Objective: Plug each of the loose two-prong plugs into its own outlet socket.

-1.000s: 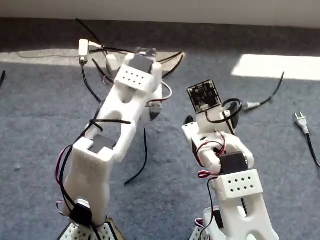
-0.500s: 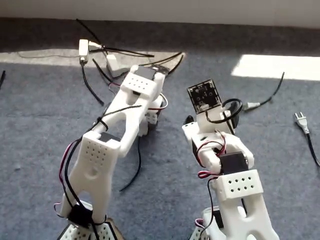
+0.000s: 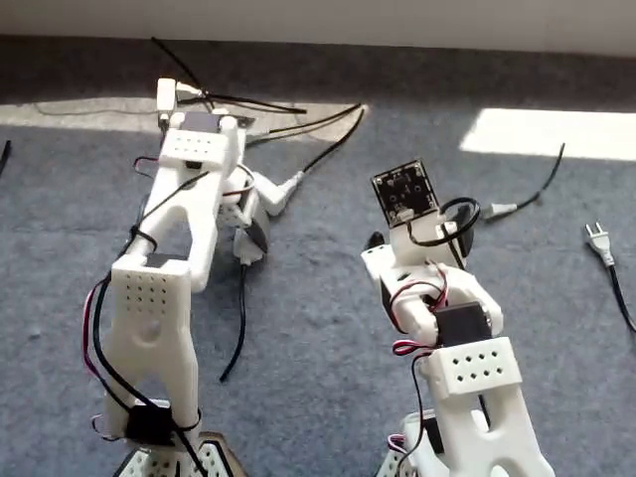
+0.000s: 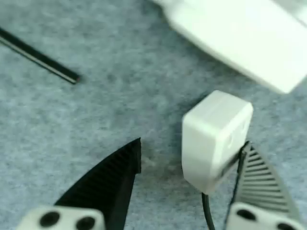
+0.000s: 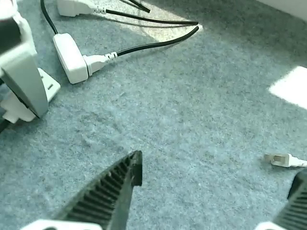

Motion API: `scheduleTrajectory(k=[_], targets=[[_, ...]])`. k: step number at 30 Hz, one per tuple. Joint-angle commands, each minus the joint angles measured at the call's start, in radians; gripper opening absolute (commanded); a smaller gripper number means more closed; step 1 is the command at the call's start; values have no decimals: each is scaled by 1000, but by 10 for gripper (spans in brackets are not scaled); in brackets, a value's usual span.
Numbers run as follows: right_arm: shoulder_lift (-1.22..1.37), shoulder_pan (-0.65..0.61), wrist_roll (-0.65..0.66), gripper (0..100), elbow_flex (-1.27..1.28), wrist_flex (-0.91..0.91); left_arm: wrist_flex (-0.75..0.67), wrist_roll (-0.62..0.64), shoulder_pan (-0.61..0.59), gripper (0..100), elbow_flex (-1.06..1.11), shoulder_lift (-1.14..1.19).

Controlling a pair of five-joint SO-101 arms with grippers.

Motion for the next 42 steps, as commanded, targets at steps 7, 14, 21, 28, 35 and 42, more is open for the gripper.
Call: scheduleTrajectory(k=[7, 14, 21, 28, 35, 42], targets=[[-19, -7, 12, 444, 102, -166, 6, -5, -186, 332, -10, -73], [-21, 12, 9, 443, 101, -165, 20, -2, -147, 330, -143, -185], [-13, 263, 8, 443, -107, -16, 26, 3, -35, 330, -143, -430], [311, 561, 31, 443, -460, 77, 20, 106, 160, 330, 50, -530], [883, 707, 354, 443, -983, 242, -48, 270, 320, 330, 176, -530], [1471, 777, 647, 443, -1620, 473, -198, 328, 358, 330, 363, -532]])
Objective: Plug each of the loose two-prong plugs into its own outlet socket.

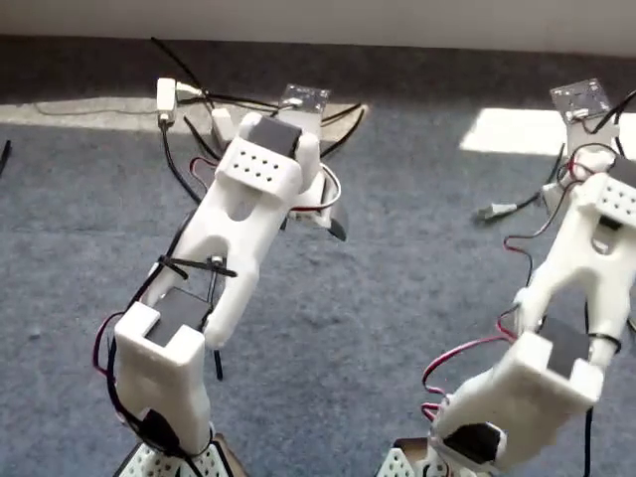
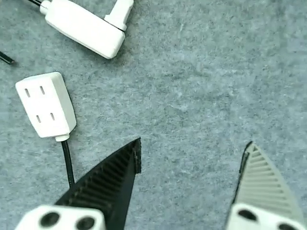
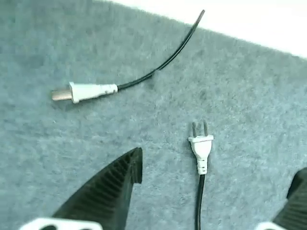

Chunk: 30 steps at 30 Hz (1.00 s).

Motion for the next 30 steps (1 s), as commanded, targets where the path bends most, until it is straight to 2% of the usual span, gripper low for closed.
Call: scheduleTrajectory(k=[1, 6, 9, 12, 15, 21, 26, 30], targets=[[289, 51, 123, 443, -414, 77, -104, 15, 18, 330, 96, -58], [677, 85, 199, 441, -834, 127, -199, 15, 22, 330, 182, -58], [855, 90, 216, 385, -1036, 194, -221, 15, 35, 330, 209, -59], [978, 88, 216, 313, -1222, 291, -221, 15, 36, 330, 211, -56], [1058, 96, 215, 302, -1357, 372, -232, 15, 33, 330, 216, -56], [1073, 154, 215, 302, -1471, 463, -235, 15, 35, 330, 216, -54], [1026, 185, 215, 302, -1463, 552, -230, 15, 30, 330, 217, -54], [1084, 206, 213, 300, -1463, 539, -227, 15, 27, 330, 219, -54]])
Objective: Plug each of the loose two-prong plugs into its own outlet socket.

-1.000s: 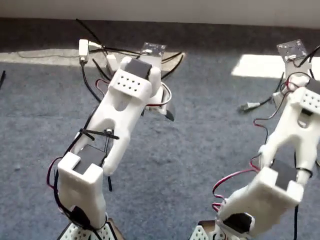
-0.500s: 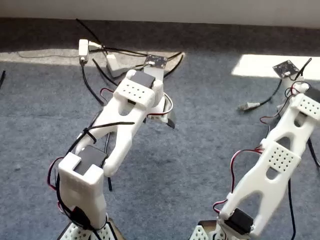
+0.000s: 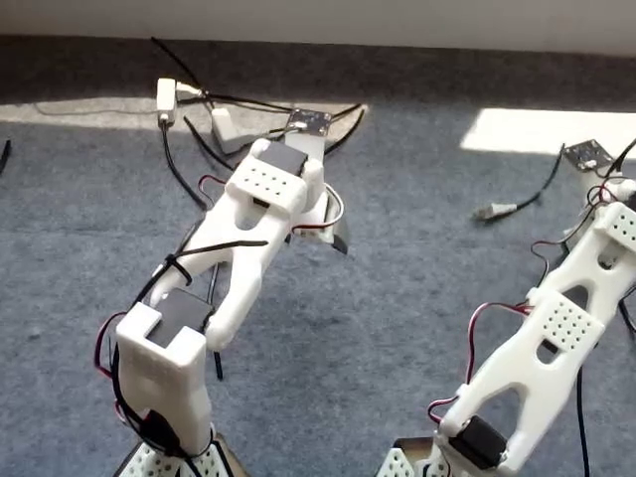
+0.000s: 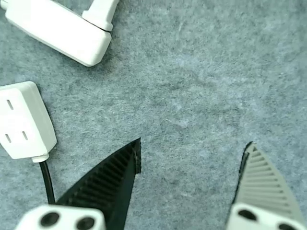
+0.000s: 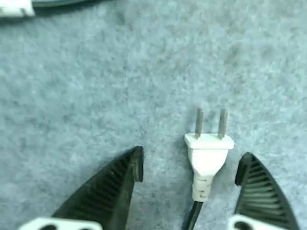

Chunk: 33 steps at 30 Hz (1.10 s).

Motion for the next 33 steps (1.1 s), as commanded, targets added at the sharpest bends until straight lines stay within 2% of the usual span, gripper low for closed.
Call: scheduleTrajectory(k=[1, 4, 10, 14, 17, 20, 23, 27, 33], targets=[[19, 39, 6, 300, -82, 2, -6, 3, 10, 330, 8, -54], [79, 41, 6, 281, -93, -5, -11, 3, 10, 330, 31, -56], [24, 19, 6, 107, -94, -4, -8, 3, 10, 330, 25, -65], [-85, -22, 2, 88, -94, -2, 3, 5, 8, 330, -42, -105], [-168, -74, 2, 87, -94, 39, 63, 0, 5, 330, -90, -174], [-237, -142, -40, 87, -94, 64, 104, -2, -41, 330, -111, -249], [-298, -205, -117, 87, -91, 62, 110, -2, -148, 330, -113, -320], [-383, -294, -158, 87, -88, 64, 112, -2, -351, 330, -113, -397], [-535, -510, -249, 87, -84, 64, 112, -2, -656, 331, -107, -464]])
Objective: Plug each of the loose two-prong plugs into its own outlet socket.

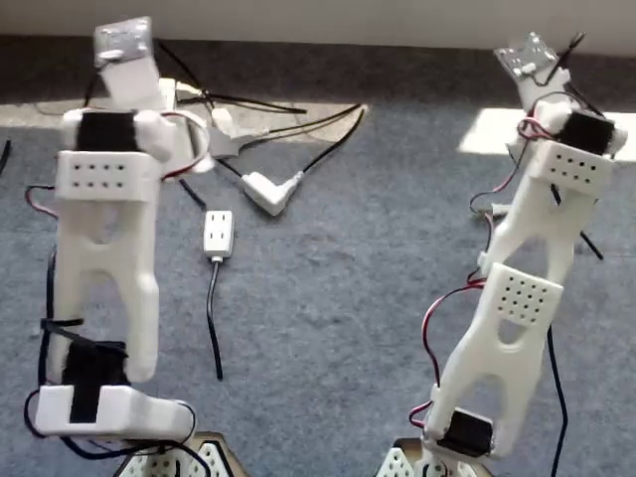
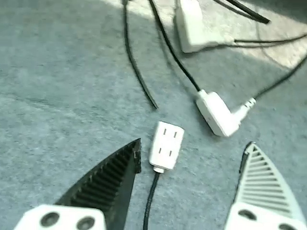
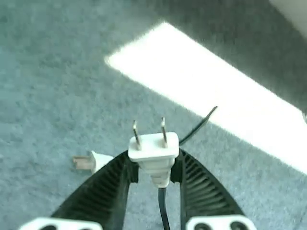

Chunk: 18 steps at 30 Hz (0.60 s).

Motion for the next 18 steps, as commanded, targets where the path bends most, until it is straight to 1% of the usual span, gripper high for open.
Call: scheduleTrajectory(k=[1, 9, 14, 18], targets=[[-162, -154, -72, 87, -67, 39, 6, 2, -229, 332, -30, -74], [-291, -513, -224, 87, -65, 39, 6, 2, -587, 332, -18, -73], [-311, -768, -279, 87, -65, 39, -2, 0, -762, 333, 41, -73], [-303, -947, -371, 87, -65, 39, -3, 0, -906, 333, 104, -71]])
